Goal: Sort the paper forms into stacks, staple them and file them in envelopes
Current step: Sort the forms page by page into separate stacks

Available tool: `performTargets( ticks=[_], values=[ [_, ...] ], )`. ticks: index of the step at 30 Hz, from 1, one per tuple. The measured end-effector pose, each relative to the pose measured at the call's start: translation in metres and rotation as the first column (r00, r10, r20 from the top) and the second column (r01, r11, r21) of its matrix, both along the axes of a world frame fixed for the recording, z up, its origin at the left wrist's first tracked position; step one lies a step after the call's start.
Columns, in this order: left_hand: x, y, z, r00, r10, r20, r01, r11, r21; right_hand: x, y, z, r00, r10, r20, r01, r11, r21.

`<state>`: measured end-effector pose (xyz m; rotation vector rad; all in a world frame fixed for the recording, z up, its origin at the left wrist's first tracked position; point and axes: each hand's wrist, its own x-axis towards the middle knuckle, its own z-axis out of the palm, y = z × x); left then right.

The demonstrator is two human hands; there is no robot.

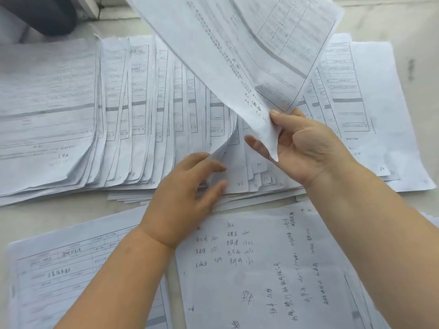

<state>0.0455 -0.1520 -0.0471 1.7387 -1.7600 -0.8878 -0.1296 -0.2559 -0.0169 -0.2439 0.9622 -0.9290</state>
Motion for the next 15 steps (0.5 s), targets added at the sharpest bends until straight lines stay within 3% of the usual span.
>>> performTargets(
  ticks=[2, 5, 9, 15],
  values=[
    [0.0, 0.0, -0.001, 0.998, 0.042, -0.048, -0.043, 0.999, -0.032, 0.002, 0.001, 0.004, 0.998, 0.053, 0.038, -0.054, 0.998, 0.02],
    [-0.003, -0.001, -0.001, 0.985, 0.156, -0.075, -0.159, 0.986, -0.038, 0.008, 0.006, 0.001, 0.984, 0.174, -0.022, -0.173, 0.984, 0.033],
    [-0.009, -0.005, 0.001, 0.956, 0.286, -0.066, -0.285, 0.958, 0.023, 0.013, 0.008, -0.002, 0.977, 0.212, -0.039, -0.21, 0.976, 0.049],
    [-0.007, -0.009, -0.002, 0.962, 0.273, -0.026, -0.273, 0.962, 0.012, 0.014, 0.007, -0.005, 0.983, 0.179, 0.025, -0.181, 0.981, 0.071]
  ],
)
